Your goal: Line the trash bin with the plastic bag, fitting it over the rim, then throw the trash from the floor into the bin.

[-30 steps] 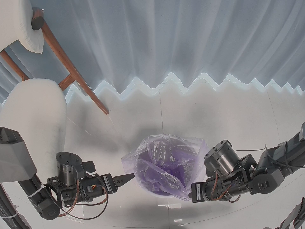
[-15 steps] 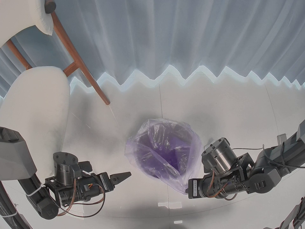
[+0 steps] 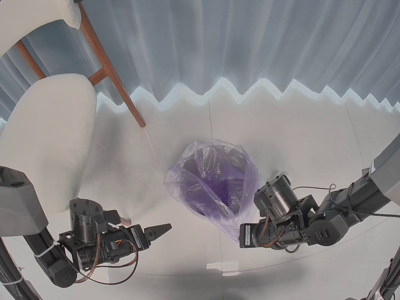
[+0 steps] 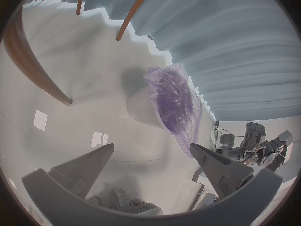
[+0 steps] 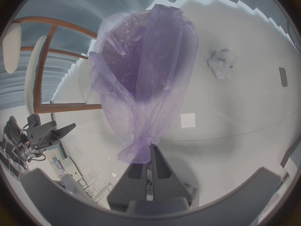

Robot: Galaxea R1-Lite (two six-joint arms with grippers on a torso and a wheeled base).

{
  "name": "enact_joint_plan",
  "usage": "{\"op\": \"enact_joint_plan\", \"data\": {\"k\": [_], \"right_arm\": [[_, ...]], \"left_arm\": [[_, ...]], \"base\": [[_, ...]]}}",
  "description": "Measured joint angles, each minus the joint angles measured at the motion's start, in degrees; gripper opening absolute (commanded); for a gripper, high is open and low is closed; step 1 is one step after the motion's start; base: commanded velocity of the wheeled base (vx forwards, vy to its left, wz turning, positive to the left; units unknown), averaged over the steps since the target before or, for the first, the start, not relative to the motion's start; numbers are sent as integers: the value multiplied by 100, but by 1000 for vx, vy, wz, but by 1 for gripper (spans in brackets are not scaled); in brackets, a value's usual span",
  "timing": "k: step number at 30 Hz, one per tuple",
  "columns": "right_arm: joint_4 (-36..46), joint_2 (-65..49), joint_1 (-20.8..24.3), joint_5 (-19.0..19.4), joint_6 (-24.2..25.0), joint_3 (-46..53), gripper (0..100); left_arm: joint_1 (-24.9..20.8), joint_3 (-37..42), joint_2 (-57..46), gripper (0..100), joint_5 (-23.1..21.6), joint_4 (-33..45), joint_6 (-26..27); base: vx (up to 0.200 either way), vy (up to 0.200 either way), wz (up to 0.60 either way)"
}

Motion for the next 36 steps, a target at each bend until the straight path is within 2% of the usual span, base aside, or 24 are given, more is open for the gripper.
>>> {"op": "enact_joint_plan", "data": {"k": [6, 18, 26, 27, 36], "right_arm": [[-4, 267, -113, -77, -6, -2, 0], [-439, 794, -146, -123, -140, 65, 0], [-573, 1045, -135, -235, -180, 78, 0], [-658, 1073, -135, -240, -184, 78, 100], [-716, 970, -65, -262, -228, 130, 100]], "left_arm": [[-112, 51, 18, 100, 288, 1, 0], [-201, 127, 5, 100, 315, -22, 7], [-210, 352, 11, 100, 460, -475, 2], [-217, 418, 18, 100, 479, -579, 2], [-267, 652, 38, 100, 506, -788, -9]], "base": [[0, 0, 0], [0, 0, 0], [0, 0, 0], [0, 0, 0], [0, 0, 0]]}}
